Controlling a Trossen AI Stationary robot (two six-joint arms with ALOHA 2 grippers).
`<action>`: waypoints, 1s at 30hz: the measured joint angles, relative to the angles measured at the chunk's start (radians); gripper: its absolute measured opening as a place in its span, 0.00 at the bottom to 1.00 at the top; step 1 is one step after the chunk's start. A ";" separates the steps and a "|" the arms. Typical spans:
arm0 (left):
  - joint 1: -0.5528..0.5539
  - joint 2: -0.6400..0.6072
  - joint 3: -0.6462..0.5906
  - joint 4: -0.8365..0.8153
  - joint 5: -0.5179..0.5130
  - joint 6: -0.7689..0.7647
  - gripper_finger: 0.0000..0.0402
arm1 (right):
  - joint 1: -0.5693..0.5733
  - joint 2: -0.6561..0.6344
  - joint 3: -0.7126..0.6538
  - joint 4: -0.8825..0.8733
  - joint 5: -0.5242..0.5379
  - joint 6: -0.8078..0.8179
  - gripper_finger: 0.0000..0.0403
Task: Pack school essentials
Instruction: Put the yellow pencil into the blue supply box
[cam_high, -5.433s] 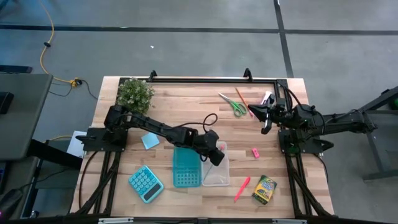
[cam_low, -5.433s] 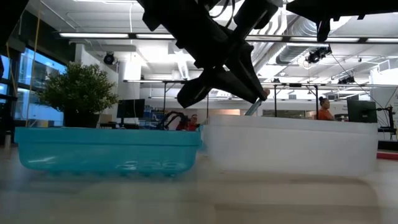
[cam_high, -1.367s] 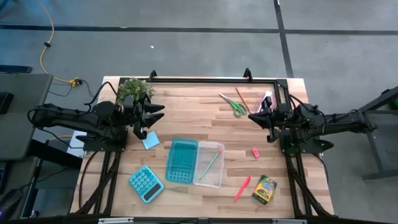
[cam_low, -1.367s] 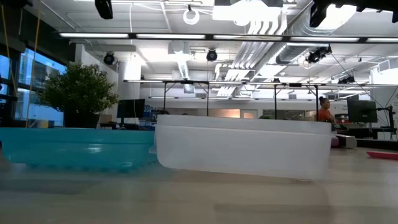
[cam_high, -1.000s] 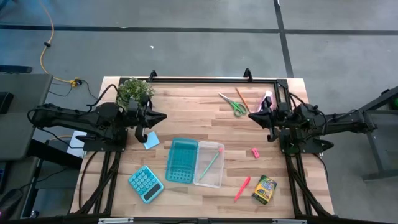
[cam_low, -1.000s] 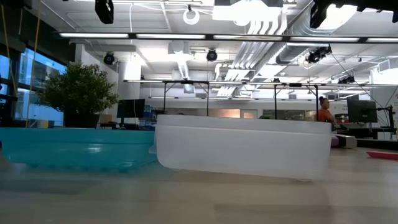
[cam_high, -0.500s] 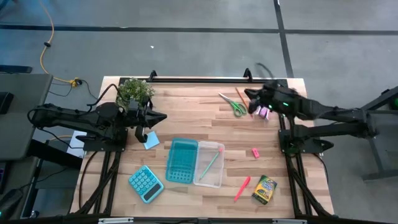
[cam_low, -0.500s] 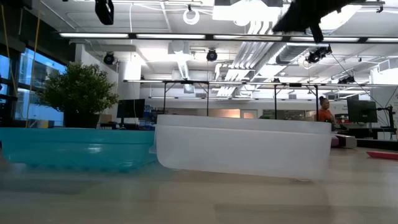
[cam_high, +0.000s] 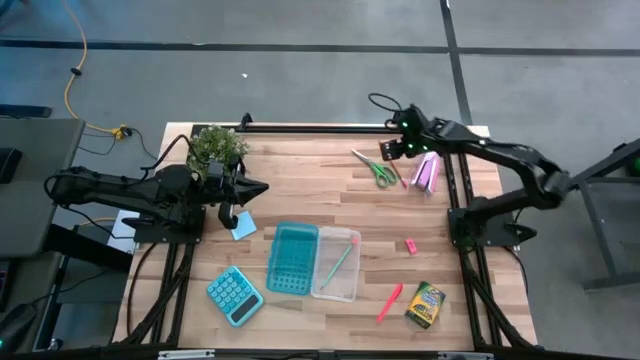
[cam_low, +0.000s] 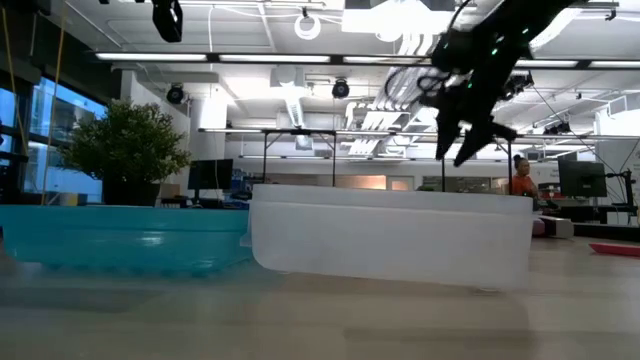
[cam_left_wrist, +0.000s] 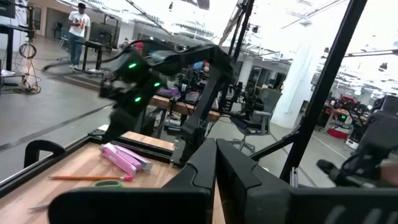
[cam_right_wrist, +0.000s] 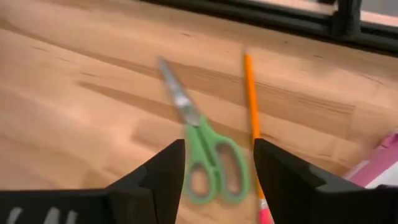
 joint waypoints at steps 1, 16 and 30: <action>0.000 0.000 0.000 0.000 -0.005 0.000 0.00 | -0.012 0.035 0.011 -0.004 0.000 -0.013 0.46; 0.000 0.000 0.000 0.000 -0.030 -0.035 0.00 | -0.112 0.361 0.079 0.046 -0.058 0.005 0.36; 0.000 0.000 0.000 0.000 -0.046 -0.035 0.00 | -0.112 0.468 0.085 0.027 -0.060 -0.018 0.27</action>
